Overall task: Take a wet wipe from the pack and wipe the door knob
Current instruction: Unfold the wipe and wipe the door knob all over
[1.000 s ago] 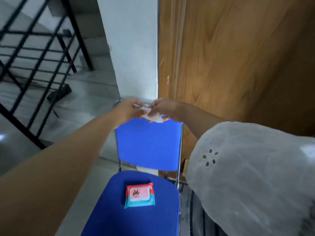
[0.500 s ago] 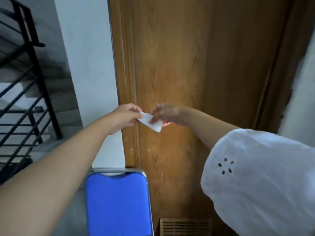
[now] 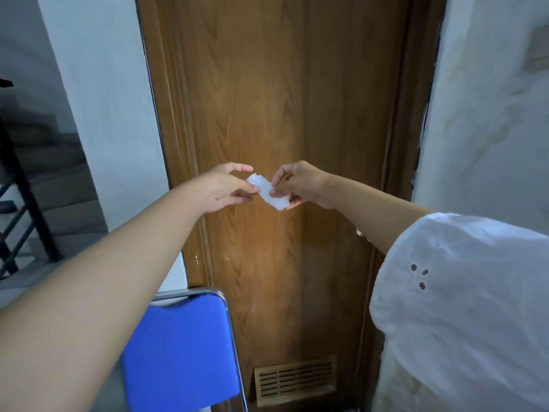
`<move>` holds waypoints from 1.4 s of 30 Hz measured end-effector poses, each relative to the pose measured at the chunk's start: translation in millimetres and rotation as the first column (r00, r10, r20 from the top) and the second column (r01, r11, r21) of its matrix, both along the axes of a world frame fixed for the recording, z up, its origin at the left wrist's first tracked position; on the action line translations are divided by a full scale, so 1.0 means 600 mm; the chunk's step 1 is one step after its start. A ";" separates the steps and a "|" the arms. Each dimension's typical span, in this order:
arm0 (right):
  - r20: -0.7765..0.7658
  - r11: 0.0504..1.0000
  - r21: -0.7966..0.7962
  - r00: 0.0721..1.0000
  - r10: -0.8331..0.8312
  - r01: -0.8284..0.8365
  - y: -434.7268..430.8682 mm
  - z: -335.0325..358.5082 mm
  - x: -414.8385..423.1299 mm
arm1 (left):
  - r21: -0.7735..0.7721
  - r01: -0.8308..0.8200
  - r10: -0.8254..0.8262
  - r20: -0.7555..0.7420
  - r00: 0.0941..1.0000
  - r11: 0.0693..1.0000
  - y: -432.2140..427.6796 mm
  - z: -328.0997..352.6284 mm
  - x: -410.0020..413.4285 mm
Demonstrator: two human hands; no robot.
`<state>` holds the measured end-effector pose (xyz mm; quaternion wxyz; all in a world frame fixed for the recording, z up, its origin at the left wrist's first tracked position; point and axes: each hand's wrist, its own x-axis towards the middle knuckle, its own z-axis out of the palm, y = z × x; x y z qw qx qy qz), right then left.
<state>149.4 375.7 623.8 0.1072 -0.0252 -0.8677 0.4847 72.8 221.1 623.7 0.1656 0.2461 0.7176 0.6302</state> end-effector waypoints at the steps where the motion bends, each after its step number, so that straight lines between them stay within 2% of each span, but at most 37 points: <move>1: 0.002 1.000 -0.008 1.000 0.002 -0.002 0.006 -0.005 0.003 | 0.000 0.003 -0.003 -0.002 1.000 1.000 0.005 -0.004 0.002; 7: 0.023 1.000 -0.018 1.000 -0.020 0.021 0.054 -0.031 0.005 | -0.010 0.019 -0.020 -0.016 1.000 1.000 0.054 -0.033 -0.002; 10: 0.030 0.996 -0.084 1.000 -0.006 0.009 0.087 -0.038 -0.004 | -0.034 0.016 -0.018 -0.057 0.998 0.999 0.084 -0.042 -0.007; 19: 0.106 0.982 -0.118 0.981 0.163 -0.151 0.206 -0.065 -0.028 | -0.059 -0.020 0.014 -0.107 0.994 0.998 0.200 -0.069 -0.020; 25: 0.094 0.982 -0.159 0.988 0.122 -0.106 0.290 -0.094 -0.051 | -0.100 -0.016 0.006 -0.095 0.995 0.995 0.273 -0.088 -0.037; 29: 0.062 0.967 -0.240 0.992 0.106 -0.088 0.342 -0.113 -0.060 | -0.083 -0.041 0.033 -0.092 0.995 0.996 0.320 -0.101 -0.046; 36: 0.032 0.887 -0.458 0.997 0.073 -0.050 0.402 -0.141 -0.064 | -0.003 -0.092 0.092 0.006 0.996 0.996 0.379 -0.122 -0.052; 40: 0.038 0.886 -0.464 0.999 0.016 0.004 0.412 -0.153 -0.065 | -0.065 -0.009 0.015 0.098 0.995 0.998 0.394 -0.125 -0.049; 42: 0.040 0.906 -0.422 0.999 -0.016 0.032 0.419 -0.158 -0.065 | -0.155 0.057 -0.036 0.137 0.990 0.986 0.397 -0.125 -0.048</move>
